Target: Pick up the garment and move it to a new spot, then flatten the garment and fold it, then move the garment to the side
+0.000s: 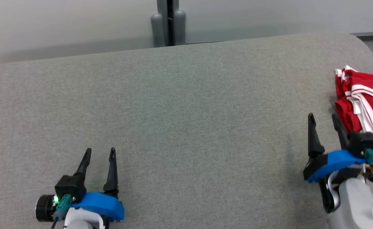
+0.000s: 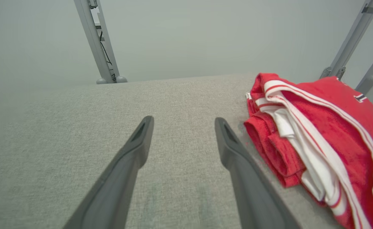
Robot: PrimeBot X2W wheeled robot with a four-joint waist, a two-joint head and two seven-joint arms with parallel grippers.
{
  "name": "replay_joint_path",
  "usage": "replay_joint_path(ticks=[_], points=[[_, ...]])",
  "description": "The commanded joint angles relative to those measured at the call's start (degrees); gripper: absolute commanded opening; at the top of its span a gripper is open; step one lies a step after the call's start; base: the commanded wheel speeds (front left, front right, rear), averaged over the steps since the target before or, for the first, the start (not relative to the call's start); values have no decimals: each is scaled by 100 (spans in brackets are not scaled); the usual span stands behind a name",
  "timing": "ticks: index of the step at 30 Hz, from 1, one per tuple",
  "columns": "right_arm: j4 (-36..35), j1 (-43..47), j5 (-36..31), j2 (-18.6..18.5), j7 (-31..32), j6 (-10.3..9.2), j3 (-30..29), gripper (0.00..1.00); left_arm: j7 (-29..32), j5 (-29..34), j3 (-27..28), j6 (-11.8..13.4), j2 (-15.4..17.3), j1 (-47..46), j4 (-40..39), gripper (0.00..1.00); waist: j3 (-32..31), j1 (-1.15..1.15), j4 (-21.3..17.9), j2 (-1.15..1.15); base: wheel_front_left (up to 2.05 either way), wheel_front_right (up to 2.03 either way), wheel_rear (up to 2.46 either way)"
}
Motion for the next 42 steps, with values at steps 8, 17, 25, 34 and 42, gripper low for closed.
replay_joint_path(ticks=[8,17,25,34,42], points=[[-498,696,460,-26,-24,-2,429,100,-15,-60,175,69,-19,269,-147,100,-262,0,200,0,0,0,0],[-669,1132,606,-22,-24,-2,760,100,-15,-455,150,59,-13,553,-134,100,-725,0,431,0,0,0,0],[-627,1431,696,-23,-25,-2,990,100,-15,-549,155,77,-16,818,-125,100,-1053,0,576,0,0,0,0],[-603,1539,646,-23,-25,-2,1064,100,-15,-672,177,82,-17,1007,-207,100,-1253,0,636,0,0,0,0],[-445,1538,672,18,30,0,1065,0,27,-917,178,18,-24,1036,-46,0,-1295,0,660,0,0,0,0]])
